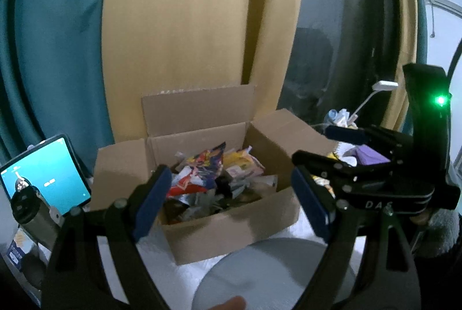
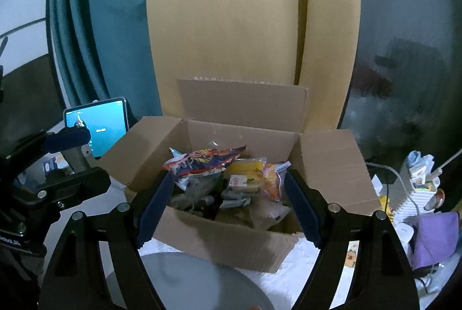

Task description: Organize snacks

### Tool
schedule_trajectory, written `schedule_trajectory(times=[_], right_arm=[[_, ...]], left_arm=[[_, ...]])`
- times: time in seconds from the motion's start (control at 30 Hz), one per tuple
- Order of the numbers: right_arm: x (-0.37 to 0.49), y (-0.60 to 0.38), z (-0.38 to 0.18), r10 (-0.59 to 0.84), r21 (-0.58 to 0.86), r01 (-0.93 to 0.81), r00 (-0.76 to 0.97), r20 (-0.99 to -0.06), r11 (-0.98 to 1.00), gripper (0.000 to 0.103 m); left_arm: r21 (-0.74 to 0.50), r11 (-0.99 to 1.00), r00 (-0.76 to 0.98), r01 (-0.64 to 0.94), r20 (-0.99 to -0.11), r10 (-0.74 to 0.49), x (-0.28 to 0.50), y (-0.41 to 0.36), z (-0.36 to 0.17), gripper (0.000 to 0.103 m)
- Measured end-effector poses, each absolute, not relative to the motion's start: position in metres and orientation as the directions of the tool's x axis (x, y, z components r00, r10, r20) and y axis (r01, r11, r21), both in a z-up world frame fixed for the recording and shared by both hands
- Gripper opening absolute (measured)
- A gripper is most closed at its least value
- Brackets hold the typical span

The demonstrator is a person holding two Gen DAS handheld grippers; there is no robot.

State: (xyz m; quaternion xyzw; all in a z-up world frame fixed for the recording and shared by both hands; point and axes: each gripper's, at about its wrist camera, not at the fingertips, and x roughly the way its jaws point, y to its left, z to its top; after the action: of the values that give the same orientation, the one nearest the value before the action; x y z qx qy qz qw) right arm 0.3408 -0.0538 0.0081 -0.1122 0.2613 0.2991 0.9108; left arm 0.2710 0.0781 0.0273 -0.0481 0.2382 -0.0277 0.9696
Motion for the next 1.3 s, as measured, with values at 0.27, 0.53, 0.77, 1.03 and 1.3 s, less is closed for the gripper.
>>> schedule_trajectory(times=[0.27,0.53,0.77,1.03,1.3], right_arm=[[0.31,-0.068,0.019,0.491,-0.059,-0.6,0.703,-0.514,0.798,0.082],[0.271,-0.084,0.028,0.503,-0.066,-0.6,0.72,-0.478,0.797,0.082],[0.236,-0.101,0.036,0.505,-0.08,-0.594,0.741,-0.443,0.801,0.082],[0.196,-0.121,0.034,0.506,-0.085,-0.583,0.761,-0.407,0.808,0.082],[0.164,-0.139,0.03,0.497,-0.086,-0.562,0.785,-0.369,0.823,0.082]], left_arm=[[-0.1,0.994,0.899,0.047,-0.429,-0.086,0.239,0.065,0.038,0.086],[-0.11,0.992,0.908,0.058,-0.407,-0.098,0.206,0.05,0.045,0.093],[-0.138,0.988,0.93,0.072,-0.348,-0.116,0.168,0.039,0.049,0.093],[-0.169,0.983,0.945,0.072,-0.303,-0.121,0.13,0.033,0.043,0.094],[-0.168,0.984,0.962,0.055,-0.254,-0.097,0.098,0.027,0.036,0.094]])
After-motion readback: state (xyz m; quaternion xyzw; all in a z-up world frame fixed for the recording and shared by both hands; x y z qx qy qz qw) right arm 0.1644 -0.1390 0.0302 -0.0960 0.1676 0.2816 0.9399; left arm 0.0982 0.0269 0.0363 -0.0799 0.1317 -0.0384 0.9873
